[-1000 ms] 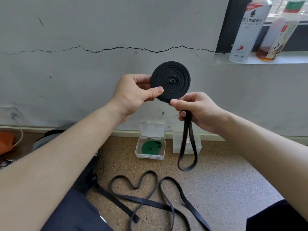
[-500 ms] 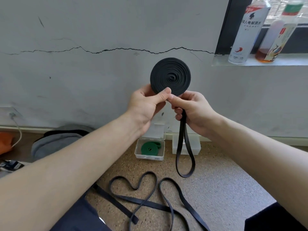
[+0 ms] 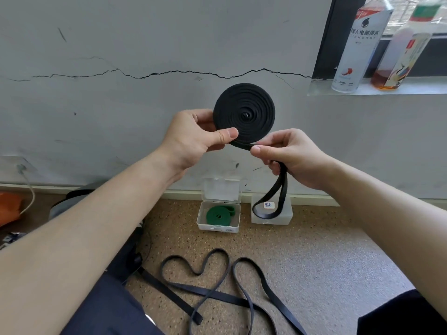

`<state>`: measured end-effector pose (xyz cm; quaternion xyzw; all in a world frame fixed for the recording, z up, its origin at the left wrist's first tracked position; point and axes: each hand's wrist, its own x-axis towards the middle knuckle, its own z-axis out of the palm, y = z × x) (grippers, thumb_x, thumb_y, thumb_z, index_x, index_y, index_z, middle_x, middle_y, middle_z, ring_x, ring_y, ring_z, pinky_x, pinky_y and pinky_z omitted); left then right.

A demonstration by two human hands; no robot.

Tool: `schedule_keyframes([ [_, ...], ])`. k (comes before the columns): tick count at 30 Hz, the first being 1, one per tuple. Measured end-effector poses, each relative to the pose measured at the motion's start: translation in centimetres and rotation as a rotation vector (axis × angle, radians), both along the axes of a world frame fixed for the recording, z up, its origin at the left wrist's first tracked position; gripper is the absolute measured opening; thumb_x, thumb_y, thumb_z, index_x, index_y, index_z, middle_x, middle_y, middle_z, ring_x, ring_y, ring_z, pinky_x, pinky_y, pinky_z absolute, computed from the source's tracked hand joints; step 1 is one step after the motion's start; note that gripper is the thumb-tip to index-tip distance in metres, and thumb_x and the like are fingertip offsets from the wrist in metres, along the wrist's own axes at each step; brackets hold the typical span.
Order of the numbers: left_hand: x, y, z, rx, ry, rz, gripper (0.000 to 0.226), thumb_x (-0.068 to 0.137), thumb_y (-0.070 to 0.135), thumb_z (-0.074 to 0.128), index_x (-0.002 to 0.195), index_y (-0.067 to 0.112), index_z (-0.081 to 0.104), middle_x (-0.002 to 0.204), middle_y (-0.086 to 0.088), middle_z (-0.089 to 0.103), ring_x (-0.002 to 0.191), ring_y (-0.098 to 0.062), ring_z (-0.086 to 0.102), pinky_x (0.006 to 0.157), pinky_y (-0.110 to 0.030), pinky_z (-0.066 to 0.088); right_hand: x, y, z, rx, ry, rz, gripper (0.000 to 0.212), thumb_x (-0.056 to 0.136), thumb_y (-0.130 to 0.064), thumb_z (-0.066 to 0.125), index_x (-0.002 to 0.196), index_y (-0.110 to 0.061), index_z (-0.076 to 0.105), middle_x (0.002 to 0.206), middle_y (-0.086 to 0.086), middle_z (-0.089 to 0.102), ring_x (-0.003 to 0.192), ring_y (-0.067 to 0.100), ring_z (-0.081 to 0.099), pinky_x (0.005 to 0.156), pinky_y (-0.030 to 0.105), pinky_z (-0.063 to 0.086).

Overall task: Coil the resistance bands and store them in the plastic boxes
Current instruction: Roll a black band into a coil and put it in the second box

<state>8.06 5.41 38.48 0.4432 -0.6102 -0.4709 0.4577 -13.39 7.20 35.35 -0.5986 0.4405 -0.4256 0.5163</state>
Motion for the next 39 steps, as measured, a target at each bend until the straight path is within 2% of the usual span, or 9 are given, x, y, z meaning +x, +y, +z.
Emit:
schedule_keyframes([
  [7, 0.0, 0.3, 0.2, -0.133, -0.258, -0.068, 0.025, 0.076, 0.005, 0.084, 0.100, 0.009, 0.076, 0.087, 0.000, 0.078, 0.075, -0.007, 0.071, 0.067, -0.020, 0.055, -0.5, 0.0, 0.0, 0.018, 0.081, 0.062, 0.034, 0.069, -0.029, 0.083, 0.084, -0.002, 0.070, 0.063, 0.003, 0.056, 0.054, 0.016, 0.043, 0.050, 0.026, 0.036],
  [9, -0.1, 0.1, 0.1, -0.066, -0.147, -0.028, 0.023, 0.078, 0.008, 0.082, 0.100, 0.014, 0.076, 0.089, 0.001, 0.078, 0.080, -0.009, 0.070, 0.070, -0.022, 0.054, 0.0, 0.0, 0.0, 0.040, -0.014, 0.035, 0.041, 0.070, -0.026, 0.081, 0.093, 0.004, 0.065, 0.064, 0.002, 0.054, 0.053, 0.014, 0.041, 0.049, 0.025, 0.032],
  [12, -1.1, 0.6, -0.6, 0.121, 0.196, -0.037, 0.022, 0.086, 0.006, 0.073, 0.107, 0.012, 0.072, 0.103, -0.004, 0.074, 0.092, -0.015, 0.067, 0.081, -0.028, 0.052, 1.4, 0.2, 0.1, 0.075, -0.184, -0.017, 0.025, 0.074, -0.026, 0.078, 0.087, -0.009, 0.064, 0.065, 0.001, 0.056, 0.049, 0.011, 0.040, 0.049, 0.023, 0.030],
  [16, -2.8, 1.4, -1.1, 0.185, 0.411, -0.017, 0.011, 0.087, 0.000, 0.070, 0.095, 0.007, 0.071, 0.093, -0.009, 0.073, 0.084, -0.018, 0.068, 0.080, -0.026, 0.056, 3.1, 0.6, -0.3, 0.096, -0.286, -0.057, 0.010, 0.089, -0.020, 0.073, 0.092, -0.012, 0.068, 0.068, 0.000, 0.057, 0.051, 0.010, 0.044, 0.050, 0.023, 0.034],
  [21, -1.0, 0.6, -0.4, 0.141, 0.221, 0.002, 0.016, 0.084, 0.007, 0.075, 0.098, 0.014, 0.075, 0.097, -0.004, 0.076, 0.089, -0.014, 0.069, 0.073, -0.022, 0.053, 2.5, 0.6, -0.2, 0.077, -0.190, -0.030, 0.020, 0.083, -0.013, 0.079, 0.100, -0.005, 0.070, 0.071, 0.004, 0.062, 0.055, 0.015, 0.050, 0.054, 0.025, 0.044],
  [25, 0.1, 0.2, 0.2, 0.023, -0.001, -0.011, 0.017, 0.080, 0.008, 0.079, 0.094, 0.017, 0.076, 0.082, 0.004, 0.076, 0.076, -0.007, 0.069, 0.065, -0.018, 0.052, 1.5, 0.3, -0.1, 0.040, -0.076, -0.013, 0.038, 0.073, -0.020, 0.083, 0.103, 0.000, 0.072, 0.072, 0.007, 0.063, 0.057, 0.015, 0.048, 0.053, 0.025, 0.042],
  [31, 0.7, 0.2, 1.0, -0.145, -0.200, -0.059, 0.022, 0.075, 0.012, 0.085, 0.096, 0.015, 0.078, 0.089, -0.003, 0.078, 0.077, -0.013, 0.071, 0.066, -0.024, 0.055, 1.2, 0.2, 0.3, 0.042, -0.039, 0.046, 0.023, 0.073, -0.023, 0.080, 0.090, -0.011, 0.071, 0.067, 0.003, 0.061, 0.052, 0.013, 0.044, 0.049, 0.023, 0.037],
  [35, -0.3, 0.8, 0.4, 0.018, 0.131, -0.027, 0.016, 0.082, 0.008, 0.077, 0.096, 0.014, 0.073, 0.095, -0.005, 0.076, 0.086, -0.015, 0.070, 0.078, -0.029, 0.056, 2.1, 0.3, 0.5, 0.068, -0.213, 0.027, 0.010, 0.076, -0.022, 0.077, 0.083, -0.020, 0.071, 0.069, 0.002, 0.061, 0.050, 0.011, 0.043, 0.049, 0.023, 0.033],
  [39, -2.2, 1.9, -0.6, 0.198, 0.468, -0.045, 0.009, 0.087, 0.000, 0.068, 0.091, 0.008, 0.070, 0.085, -0.006, 0.073, 0.069, -0.016, 0.067, 0.066, -0.025, 0.055, 3.4, 0.8, 0.1, 0.058, -0.275, -0.024, 0.011, 0.088, -0.016, 0.073, 0.094, -0.011, 0.066, 0.072, 0.004, 0.062, 0.051, 0.011, 0.045, 0.049, 0.023, 0.035],
])
